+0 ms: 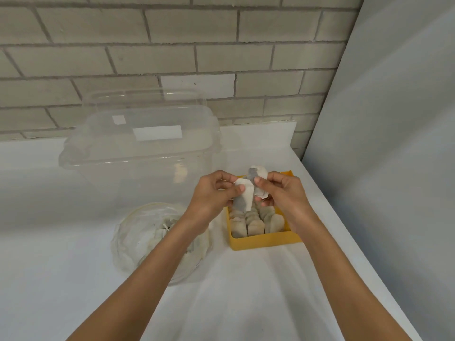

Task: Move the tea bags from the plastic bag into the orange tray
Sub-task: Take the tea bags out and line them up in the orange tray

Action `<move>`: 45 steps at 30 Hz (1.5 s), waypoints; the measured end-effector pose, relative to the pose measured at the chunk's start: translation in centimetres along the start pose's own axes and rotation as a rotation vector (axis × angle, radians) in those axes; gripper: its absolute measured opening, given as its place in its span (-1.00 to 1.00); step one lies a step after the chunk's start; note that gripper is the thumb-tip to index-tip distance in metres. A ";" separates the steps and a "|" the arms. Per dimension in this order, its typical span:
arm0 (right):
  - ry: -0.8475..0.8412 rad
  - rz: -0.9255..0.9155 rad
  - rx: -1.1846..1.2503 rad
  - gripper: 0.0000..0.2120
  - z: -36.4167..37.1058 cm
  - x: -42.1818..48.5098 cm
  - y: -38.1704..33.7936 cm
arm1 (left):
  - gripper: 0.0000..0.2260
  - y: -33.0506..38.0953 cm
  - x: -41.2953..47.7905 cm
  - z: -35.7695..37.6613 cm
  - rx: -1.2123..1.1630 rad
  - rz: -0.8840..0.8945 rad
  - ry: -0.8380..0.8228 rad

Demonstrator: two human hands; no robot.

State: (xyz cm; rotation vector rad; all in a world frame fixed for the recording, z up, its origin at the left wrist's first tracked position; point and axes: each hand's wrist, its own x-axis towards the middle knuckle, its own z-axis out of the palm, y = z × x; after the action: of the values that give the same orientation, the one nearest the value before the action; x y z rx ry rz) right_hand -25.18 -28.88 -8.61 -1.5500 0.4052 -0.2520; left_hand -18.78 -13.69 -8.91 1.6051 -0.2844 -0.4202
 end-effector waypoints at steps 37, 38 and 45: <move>0.169 0.017 -0.072 -0.91 -10.5 3.4 2.9 | -0.81 -2.5 11.1 10.1 1.062 0.182 -0.232; 0.167 0.024 -0.076 -0.91 -10.5 3.4 2.9 | -0.79 -2.5 11.1 10.2 1.092 0.197 -0.212; 0.119 0.026 -0.060 -0.86 -10.8 3.9 3.4 | -0.76 -2.7 11.1 10.6 1.170 0.259 -0.178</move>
State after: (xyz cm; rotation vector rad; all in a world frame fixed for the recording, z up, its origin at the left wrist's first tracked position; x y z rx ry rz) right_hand -26.35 -40.28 -12.09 -1.5919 0.5297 -0.3158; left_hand -13.61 -27.79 -13.09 2.6160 -0.9904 -0.1762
